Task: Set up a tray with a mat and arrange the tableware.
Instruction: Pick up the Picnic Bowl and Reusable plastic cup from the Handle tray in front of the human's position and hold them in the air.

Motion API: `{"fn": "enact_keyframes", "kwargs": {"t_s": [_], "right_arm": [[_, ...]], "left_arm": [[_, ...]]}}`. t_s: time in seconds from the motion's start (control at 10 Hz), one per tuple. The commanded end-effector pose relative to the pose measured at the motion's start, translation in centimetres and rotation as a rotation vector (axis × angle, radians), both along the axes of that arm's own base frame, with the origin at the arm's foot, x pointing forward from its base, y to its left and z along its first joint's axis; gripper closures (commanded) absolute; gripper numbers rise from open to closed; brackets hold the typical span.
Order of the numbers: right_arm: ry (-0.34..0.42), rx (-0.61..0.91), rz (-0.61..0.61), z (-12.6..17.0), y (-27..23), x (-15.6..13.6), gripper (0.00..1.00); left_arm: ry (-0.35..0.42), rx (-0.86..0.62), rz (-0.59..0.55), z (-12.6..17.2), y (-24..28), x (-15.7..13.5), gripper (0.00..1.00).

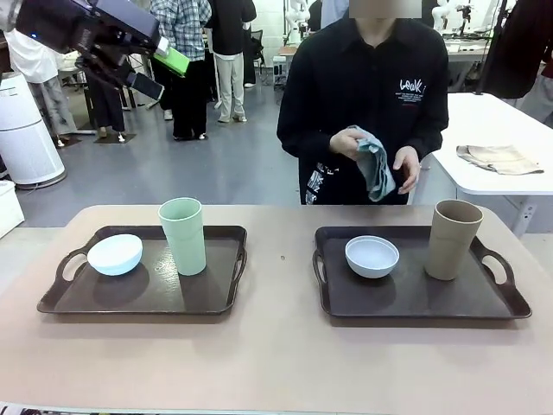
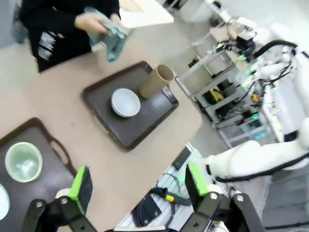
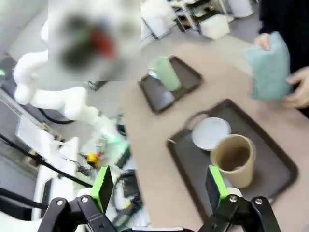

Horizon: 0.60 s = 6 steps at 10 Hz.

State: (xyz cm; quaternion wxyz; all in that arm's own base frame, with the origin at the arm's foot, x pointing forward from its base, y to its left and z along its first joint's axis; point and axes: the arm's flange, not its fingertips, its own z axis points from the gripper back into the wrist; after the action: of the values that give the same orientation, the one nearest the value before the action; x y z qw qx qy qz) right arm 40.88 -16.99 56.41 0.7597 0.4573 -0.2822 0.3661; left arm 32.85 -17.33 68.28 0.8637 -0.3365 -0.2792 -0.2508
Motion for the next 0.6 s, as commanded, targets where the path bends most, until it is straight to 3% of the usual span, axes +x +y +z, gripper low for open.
{"fn": "enact_keyframes", "kwargs": {"t_s": [0.0,0.1,0.3,0.4,0.5], "right_arm": [[-0.174,-0.202,0.077,-4.4,0.2,2.6,0.0],[-0.171,-0.229,0.233,-5.6,-0.2,2.4,0.0],[-0.231,-0.213,0.301,-5.5,-1.4,1.6,0.0],[-0.099,-0.08,0.356,-4.6,-1.3,1.3,0.0],[-0.194,-0.229,0.267,-6.3,-0.4,2.2,0.0]], "left_arm": [[-0.024,0.127,0.067,1.9,-7.4,0.2,0.0],[-0.023,0.168,0.141,3.6,-11.0,0.4,0.0],[-0.047,0.254,0.288,6.1,-18.4,0.5,0.0],[-0.061,0.123,0.098,3.1,-11.9,-1.6,0.0],[-0.061,0.123,0.098,3.1,-11.9,-1.6,0.0]]}}
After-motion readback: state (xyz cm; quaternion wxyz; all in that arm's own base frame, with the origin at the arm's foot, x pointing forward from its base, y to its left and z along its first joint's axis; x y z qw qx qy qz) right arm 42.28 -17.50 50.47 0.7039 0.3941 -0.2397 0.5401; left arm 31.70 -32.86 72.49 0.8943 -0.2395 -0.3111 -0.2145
